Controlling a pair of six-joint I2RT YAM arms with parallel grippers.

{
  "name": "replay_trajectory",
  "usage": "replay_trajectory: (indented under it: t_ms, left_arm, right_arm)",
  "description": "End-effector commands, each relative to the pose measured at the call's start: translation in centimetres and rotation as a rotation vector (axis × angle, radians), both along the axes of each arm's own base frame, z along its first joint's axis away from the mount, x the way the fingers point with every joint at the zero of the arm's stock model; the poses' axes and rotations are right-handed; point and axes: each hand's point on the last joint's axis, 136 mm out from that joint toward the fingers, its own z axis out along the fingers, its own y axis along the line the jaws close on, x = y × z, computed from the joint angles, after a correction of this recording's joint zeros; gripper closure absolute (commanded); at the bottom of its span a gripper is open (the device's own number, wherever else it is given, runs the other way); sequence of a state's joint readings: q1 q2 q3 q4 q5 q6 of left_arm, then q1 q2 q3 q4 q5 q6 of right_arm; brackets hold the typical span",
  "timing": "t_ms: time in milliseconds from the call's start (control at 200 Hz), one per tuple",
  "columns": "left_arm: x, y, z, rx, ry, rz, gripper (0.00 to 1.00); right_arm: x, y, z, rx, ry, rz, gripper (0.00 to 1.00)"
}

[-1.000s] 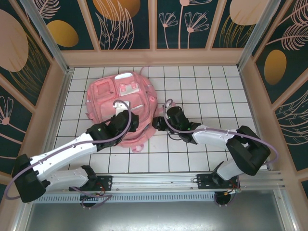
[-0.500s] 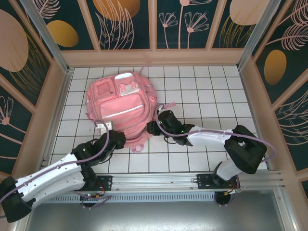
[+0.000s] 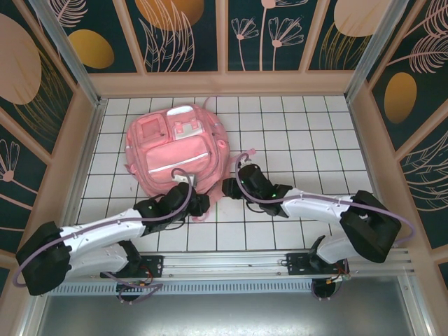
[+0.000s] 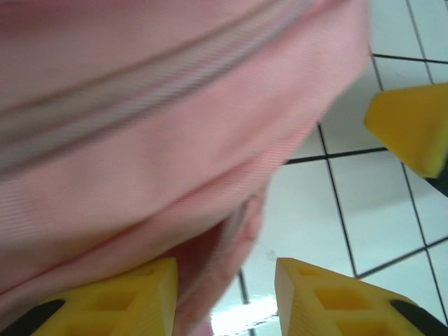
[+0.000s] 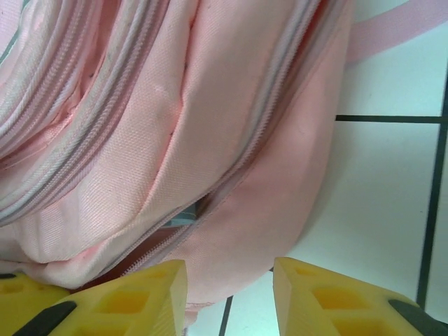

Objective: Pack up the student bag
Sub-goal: Move the student bag to the center of the table.

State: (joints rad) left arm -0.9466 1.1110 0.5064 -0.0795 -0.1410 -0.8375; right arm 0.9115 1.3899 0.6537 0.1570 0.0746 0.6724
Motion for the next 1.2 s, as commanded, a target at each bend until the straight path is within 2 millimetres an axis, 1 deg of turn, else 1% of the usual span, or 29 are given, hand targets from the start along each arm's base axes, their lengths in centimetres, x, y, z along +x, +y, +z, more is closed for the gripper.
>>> replay_trajectory:
  t_ms: [0,75,125,185,275,320,390,510,556,611,641,711,876,946,1056,1116,1166,1196]
  left_arm:
    - [0.5,-1.8,1.1,-0.021,-0.031,-0.042,0.57]
    - [1.2,-0.8,0.0,0.059,-0.029,0.009,0.56]
    - [1.7,-0.1,-0.2,0.108,-0.039,0.042,0.54]
    - [2.4,0.5,0.0,0.152,-0.062,0.076,0.52]
    - [3.2,0.3,0.8,0.162,-0.098,0.084,0.50]
    - [3.4,-0.2,1.0,0.156,-0.108,0.068,0.49]
    - [3.3,-1.5,0.6,0.152,-0.087,0.016,0.50]
    - [2.3,-3.7,-1.7,0.149,0.007,-0.080,0.55]
    - [1.9,-3.9,-2.4,0.149,0.034,-0.095,0.56]
    - [1.6,-4.1,-2.7,0.138,0.050,-0.109,0.57]
    - [1.4,-4.3,-2.5,0.125,0.054,-0.115,0.57]
    - [1.1,-4.9,-1.5,0.070,0.045,-0.136,0.57]
    - [0.9,-7.1,2.9,-0.133,-0.041,-0.195,0.54]
    - [0.5,-8.2,3.9,-0.203,-0.047,-0.230,0.53]
    - [0.5,-8.9,3.4,-0.209,-0.022,-0.243,0.56]
    - [0.6,-8.7,3.1,-0.198,-0.021,-0.232,0.56]
    - [0.8,-8.3,3.6,-0.203,-0.037,-0.217,0.56]
    - [1.0,-7.9,4.0,-0.199,-0.052,-0.197,0.54]
  right_arm:
    - [0.7,-0.9,0.2,0.013,0.004,-0.038,0.62]
    - [1.2,-0.5,0.7,0.029,-0.005,-0.036,0.62]
    - [1.2,-0.2,1.1,0.040,-0.009,-0.027,0.62]
    - [1.2,0.0,1.1,0.047,-0.007,-0.024,0.62]
    - [1.0,-0.1,0.6,0.042,0.006,-0.021,0.62]
    - [0.9,-0.2,0.3,0.042,0.012,-0.022,0.62]
    - [0.8,-0.4,0.1,0.043,0.019,-0.026,0.62]
    - [0.7,-1.1,0.1,0.035,0.016,-0.048,0.62]
    - [0.8,-1.4,0.1,0.035,0.013,-0.056,0.62]
    - [0.8,-1.8,0.3,0.036,0.009,-0.069,0.61]
    - [0.9,-2.1,0.3,0.037,0.009,-0.076,0.61]
    - [1.0,-2.6,0.4,0.045,0.006,-0.091,0.61]
    - [1.0,-3.4,0.1,0.066,0.015,-0.118,0.61]
    - [0.9,-3.6,0.0,0.072,0.020,-0.122,0.61]
    - [0.8,-3.8,0.1,0.075,0.020,-0.126,0.61]
    - [0.8,-4.0,0.2,0.076,0.018,-0.128,0.61]
    - [0.8,-4.1,0.3,0.075,0.015,-0.130,0.61]
    - [0.8,-4.1,0.4,0.076,0.012,-0.129,0.61]
